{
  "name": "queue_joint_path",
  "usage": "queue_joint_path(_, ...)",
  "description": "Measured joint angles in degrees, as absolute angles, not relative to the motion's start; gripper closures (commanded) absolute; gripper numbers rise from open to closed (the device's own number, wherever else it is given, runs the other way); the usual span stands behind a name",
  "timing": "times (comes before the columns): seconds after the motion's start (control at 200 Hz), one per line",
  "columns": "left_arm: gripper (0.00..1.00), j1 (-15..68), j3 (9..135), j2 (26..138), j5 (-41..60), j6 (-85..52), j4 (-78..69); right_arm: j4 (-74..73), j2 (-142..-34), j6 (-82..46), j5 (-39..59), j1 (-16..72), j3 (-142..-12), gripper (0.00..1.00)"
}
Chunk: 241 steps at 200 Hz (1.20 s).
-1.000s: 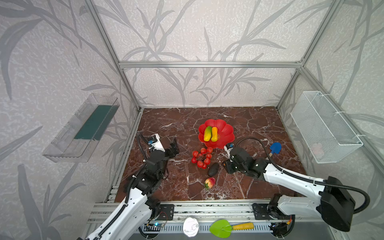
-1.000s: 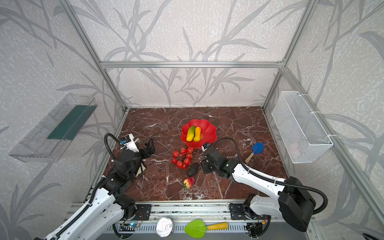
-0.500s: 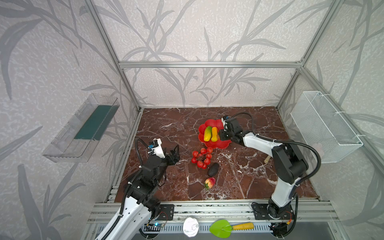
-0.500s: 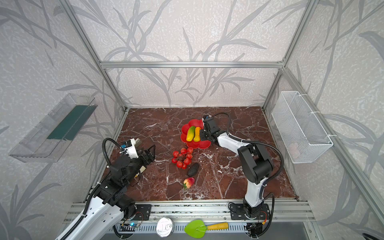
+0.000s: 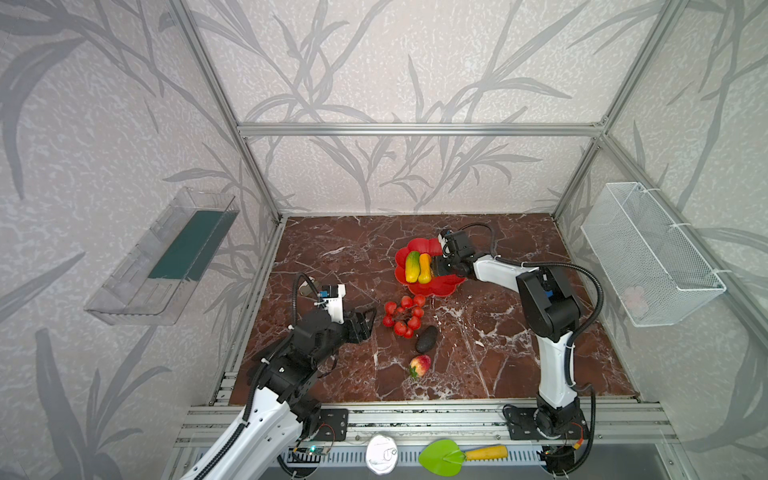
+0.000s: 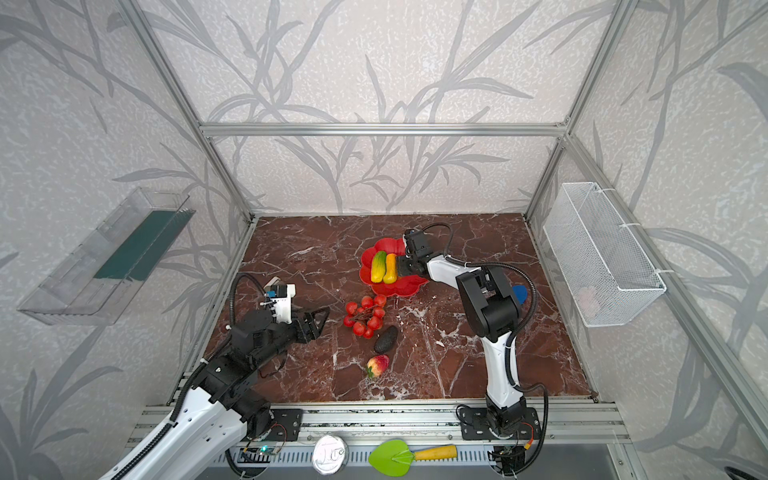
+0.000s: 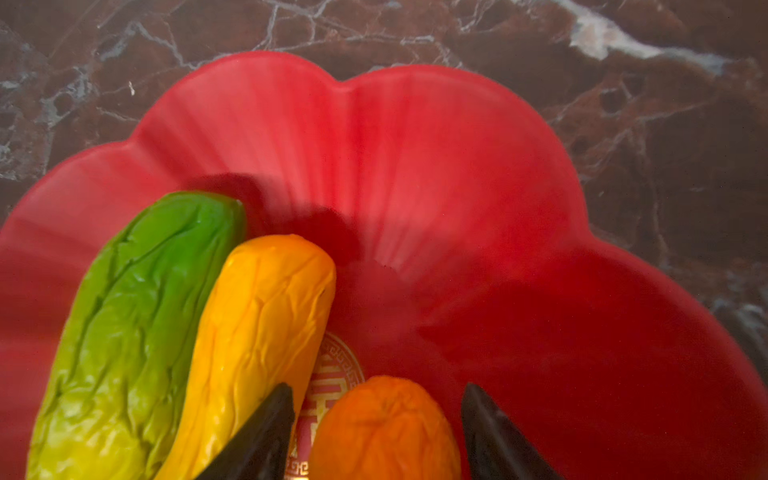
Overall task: Place and organize the fake fruits in the fruit bowl
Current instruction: 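Place the orange in the bowl beside the squash with the right gripper, then grasp the red-yellow fruit near the avocado with the left gripper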
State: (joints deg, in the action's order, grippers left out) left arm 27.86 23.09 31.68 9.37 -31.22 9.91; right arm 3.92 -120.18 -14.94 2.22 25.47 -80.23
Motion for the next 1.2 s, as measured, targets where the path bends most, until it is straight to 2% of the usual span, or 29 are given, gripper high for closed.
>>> queue_joint_path(0.17,0.23,31.77,23.46,35.86,10.61,-29.74,10.31,3.05,-115.92,-15.66,3.14,24.75,-77.36,0.25)
queue_joint_path(0.48,0.24,47.75,25.10,39.35,5.54,-29.58,14.52,-9.37,-90.17,-20.75,3.11,23.51,-57.78,0.05)
queue_joint_path(0.735,0.23,59.22,24.21,42.74,0.34,-29.08,14.81,-13.50,-86.04,-23.20,3.62,23.53,-47.88,0.04)
queue_joint_path(1.205,0.19,61.12,24.77,65.32,-0.08,-25.63,3.90,-13.91,-84.25,-25.63,4.19,23.51,-43.29,0.04)
